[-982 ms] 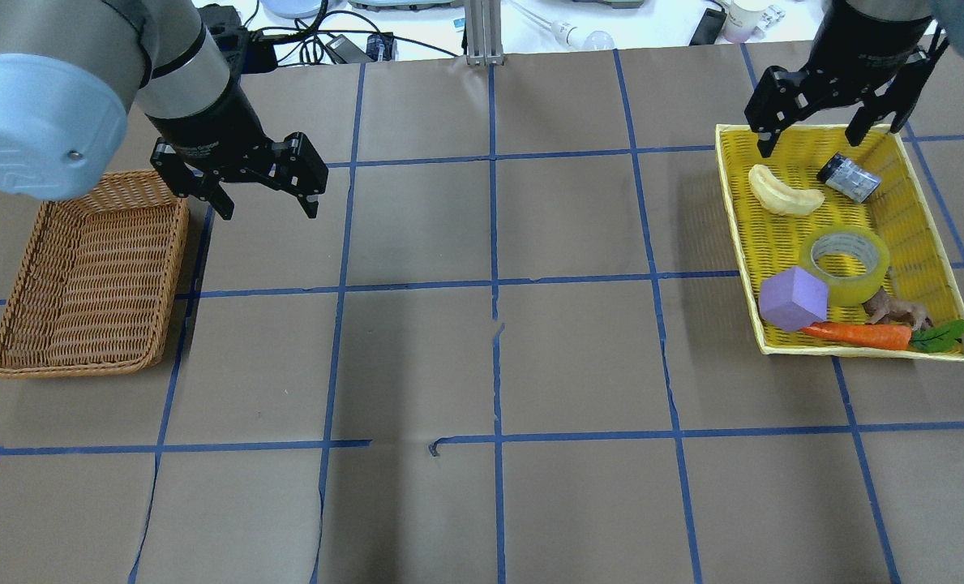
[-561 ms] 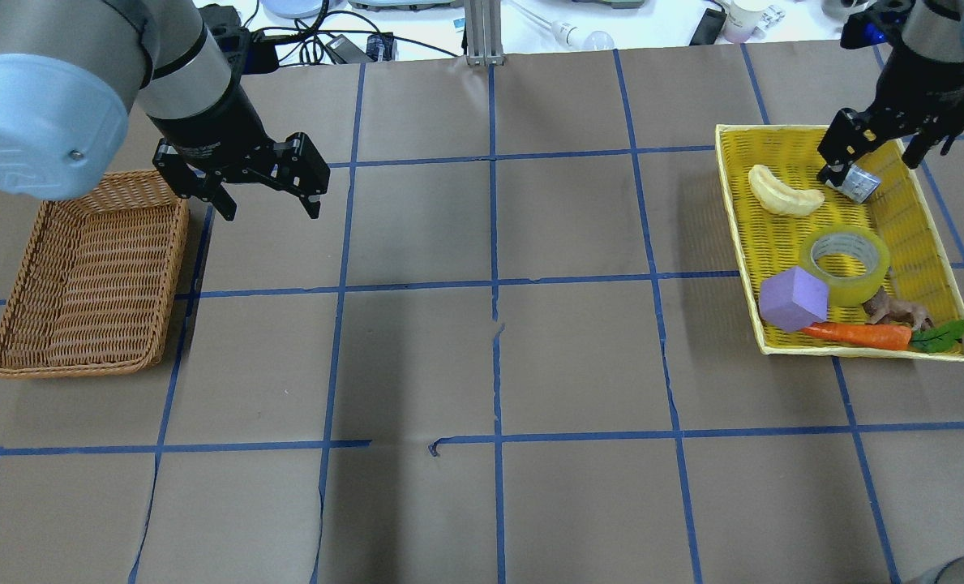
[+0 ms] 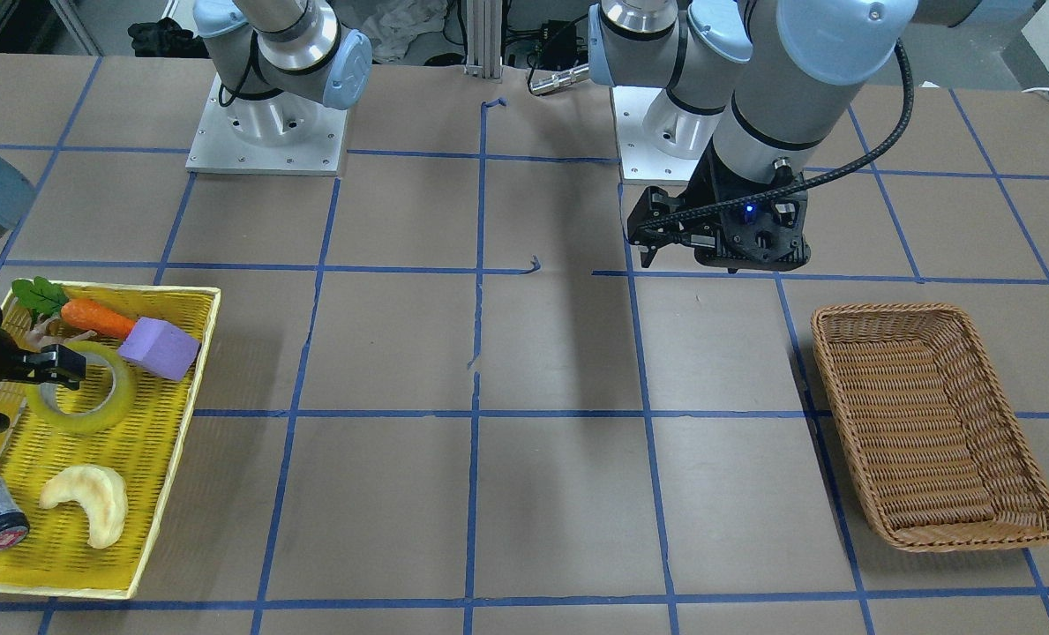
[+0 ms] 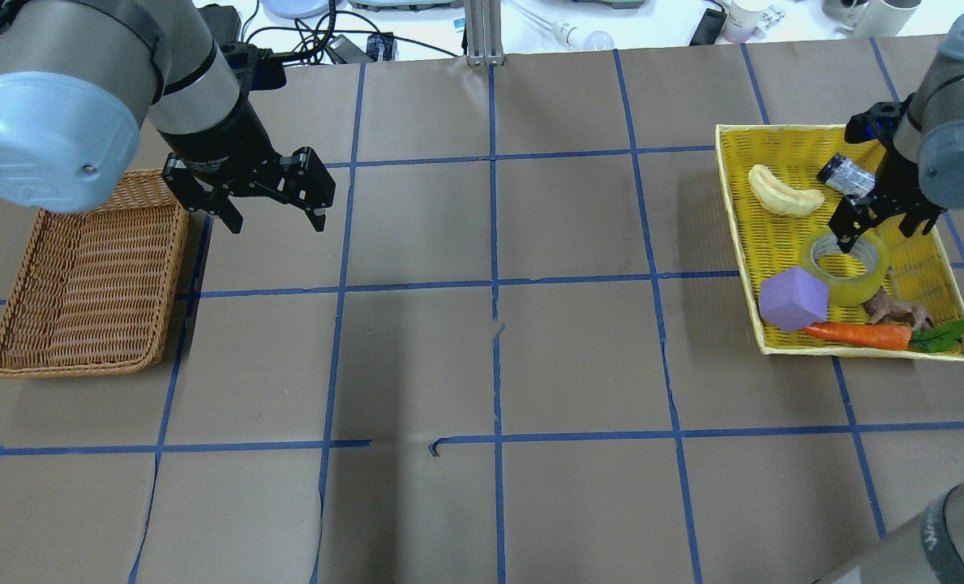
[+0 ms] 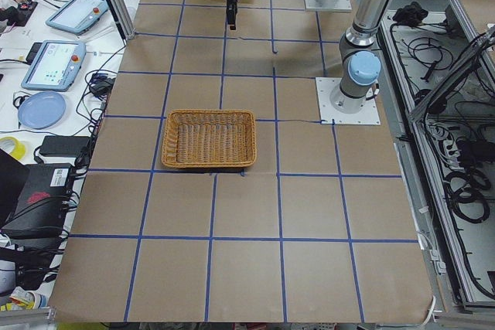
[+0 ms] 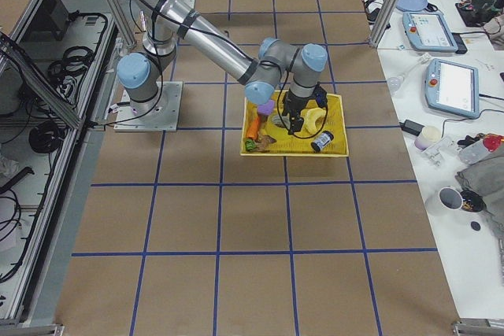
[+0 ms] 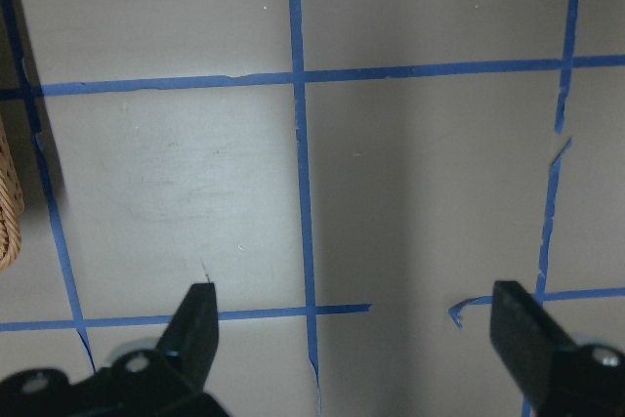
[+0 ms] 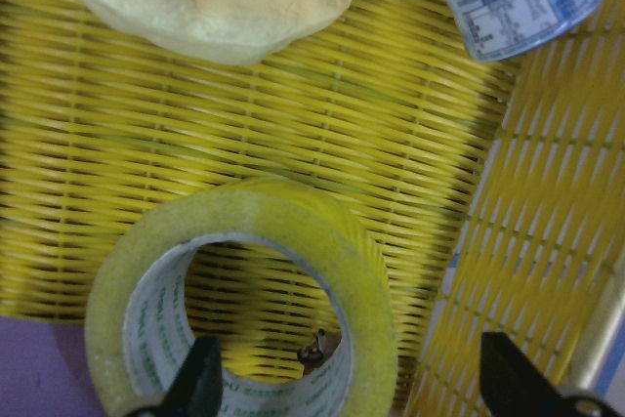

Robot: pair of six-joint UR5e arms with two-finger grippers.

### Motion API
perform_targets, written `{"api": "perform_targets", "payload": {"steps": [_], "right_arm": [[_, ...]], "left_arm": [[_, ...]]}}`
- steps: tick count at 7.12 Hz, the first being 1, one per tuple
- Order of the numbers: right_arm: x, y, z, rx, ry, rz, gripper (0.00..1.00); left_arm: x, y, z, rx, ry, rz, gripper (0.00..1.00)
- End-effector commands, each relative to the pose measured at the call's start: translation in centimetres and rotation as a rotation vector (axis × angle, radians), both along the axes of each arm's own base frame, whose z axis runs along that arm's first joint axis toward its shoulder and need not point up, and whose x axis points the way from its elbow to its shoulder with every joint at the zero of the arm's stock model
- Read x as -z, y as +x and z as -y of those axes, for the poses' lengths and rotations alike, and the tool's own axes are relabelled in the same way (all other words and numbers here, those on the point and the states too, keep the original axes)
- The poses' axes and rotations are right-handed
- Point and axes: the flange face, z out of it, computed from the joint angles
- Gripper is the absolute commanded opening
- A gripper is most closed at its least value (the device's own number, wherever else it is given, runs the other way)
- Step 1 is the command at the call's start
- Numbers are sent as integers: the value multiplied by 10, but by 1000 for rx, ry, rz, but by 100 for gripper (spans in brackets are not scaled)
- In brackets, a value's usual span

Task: Transfer tape with both arms
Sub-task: 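Move the right gripper down over the clear tape roll in the yellow basket, then close the right gripper on the tape roll's rim and lift it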

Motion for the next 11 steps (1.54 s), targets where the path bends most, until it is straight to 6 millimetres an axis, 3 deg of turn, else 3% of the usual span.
{"api": "perform_targets", "payload": {"steps": [1,2,5,8,10,11], "right_arm": [[25,2,-16,-28,15,-4,33],[19,1,-14,-28,2,-13,0],[1,-5,-1,-23,-50,-31,0],[-60,-12,25,-20,-138,-34,0],[-97,16,41,-19,-225,68,0],[-108,64,53,-30,-251,85,0]], "left_arm": [[1,0,0,0,2,0,100],[1,0,0,0,2,1,100],[1,0,0,0,2,1,100],[0,0,0,0,-1,1,100],[0,0,0,0,-1,3,100],[0,1,0,-1,-1,4,100]]}}
